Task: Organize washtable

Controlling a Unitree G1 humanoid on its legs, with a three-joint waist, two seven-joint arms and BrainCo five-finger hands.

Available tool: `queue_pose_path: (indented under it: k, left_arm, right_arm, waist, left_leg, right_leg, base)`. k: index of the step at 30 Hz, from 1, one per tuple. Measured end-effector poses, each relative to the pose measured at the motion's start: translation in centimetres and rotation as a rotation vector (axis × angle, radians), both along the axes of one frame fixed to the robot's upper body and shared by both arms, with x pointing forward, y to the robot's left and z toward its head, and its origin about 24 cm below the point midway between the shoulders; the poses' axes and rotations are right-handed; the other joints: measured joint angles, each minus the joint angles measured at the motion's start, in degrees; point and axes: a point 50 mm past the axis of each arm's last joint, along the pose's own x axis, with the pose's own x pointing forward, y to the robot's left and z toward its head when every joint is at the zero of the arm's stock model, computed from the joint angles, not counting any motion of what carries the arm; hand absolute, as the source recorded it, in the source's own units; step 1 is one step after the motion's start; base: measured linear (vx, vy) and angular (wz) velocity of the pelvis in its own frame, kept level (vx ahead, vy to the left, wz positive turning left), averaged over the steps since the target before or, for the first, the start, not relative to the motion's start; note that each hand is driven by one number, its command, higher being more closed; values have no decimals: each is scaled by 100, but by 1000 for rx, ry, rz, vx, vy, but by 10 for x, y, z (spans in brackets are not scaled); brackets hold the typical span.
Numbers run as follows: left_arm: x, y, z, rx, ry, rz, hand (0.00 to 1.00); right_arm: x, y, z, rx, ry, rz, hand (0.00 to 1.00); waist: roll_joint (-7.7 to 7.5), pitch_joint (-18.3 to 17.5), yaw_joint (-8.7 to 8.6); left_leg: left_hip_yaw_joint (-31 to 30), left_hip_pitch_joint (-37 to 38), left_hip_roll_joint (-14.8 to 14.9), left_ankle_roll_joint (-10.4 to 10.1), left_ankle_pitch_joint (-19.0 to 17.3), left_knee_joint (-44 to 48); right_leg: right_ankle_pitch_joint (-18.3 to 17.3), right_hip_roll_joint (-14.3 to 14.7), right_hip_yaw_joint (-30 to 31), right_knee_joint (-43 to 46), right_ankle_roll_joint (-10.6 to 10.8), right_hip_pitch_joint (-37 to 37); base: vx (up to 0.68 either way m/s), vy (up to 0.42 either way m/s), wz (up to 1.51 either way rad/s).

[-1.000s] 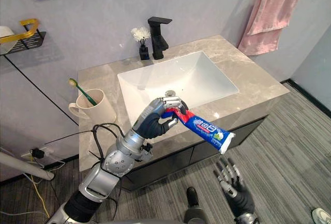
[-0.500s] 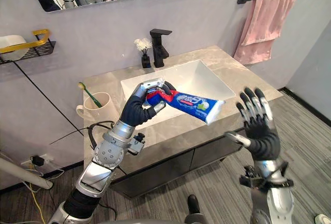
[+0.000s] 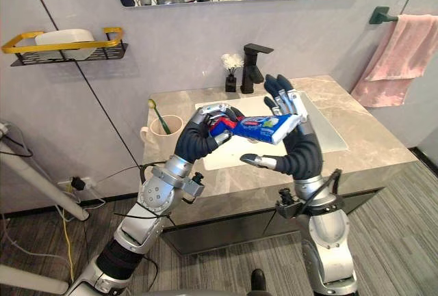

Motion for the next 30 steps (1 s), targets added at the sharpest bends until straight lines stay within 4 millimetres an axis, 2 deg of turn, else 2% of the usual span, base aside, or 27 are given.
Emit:
queue_pose_path:
  k: [4, 9, 10, 15, 27, 28, 30]
  left_arm:
    - [2, -4, -11, 24, 45, -3, 100]
    - [3, -5, -14, 14, 68, 14, 100]
    - [3, -6, -15, 13, 72, 17, 100]
    - [5, -10, -20, 3, 99, 19, 100]
    - [7, -19, -25, 9, 120, -3, 100]
    - [7, -20, -26, 7, 123, -6, 0]
    - [7, -21, -27, 8, 128, -10, 0]
  right_arm:
    - [5, 14, -5, 39, 28, 20, 0]
    - [8, 23, -7, 75, 41, 27, 0]
    - [8, 26, -7, 81, 43, 37, 100]
    - [8, 32, -7, 112, 51, 36, 100]
    - [16, 36, -2, 120, 27, -38, 100]
    - [16, 35, -2, 127, 28, -44, 100]
    - [17, 34, -2, 127, 27, -54, 100]
  waist:
    - [-29, -13, -1]
    - [-122, -60, -8]
    - [-145, -76, -7]
    - [-252, -146, -5]
    - [-276, -161, -9]
    - [-278, -162, -9]
    - [-283, -164, -9]
  left_leg:
    - [-28, 21, 6, 0, 0, 32]
    - [-44, 16, 24, -2, 0, 50]
    - [-59, 14, 33, -5, 1, 50]
    - [-156, -28, 54, -24, 12, 51]
    - [-270, -44, 72, -31, 17, 46]
    - [-272, -44, 72, -31, 17, 47]
    - [-277, -45, 73, -31, 17, 48]
  right_leg:
    - [-13, -3, -24, 0, -18, 54]
    - [-47, 5, -57, 0, -68, 67]
    - [-53, 8, -81, 0, -75, 74]
    - [-64, 16, -182, -1, -85, 85]
    - [-81, 12, -303, -1, -71, 134]
    - [-81, 12, -305, -1, -71, 136]
    - [-82, 12, -310, -1, -72, 138]
  base:
    - [-21, -30, 4]
    - [-17, -34, 2]
    - [-6, -41, 6]
    - [6, -35, 10]
    - [-1, -18, 5]
    - [0, 0, 0]
    - [0, 0, 0]
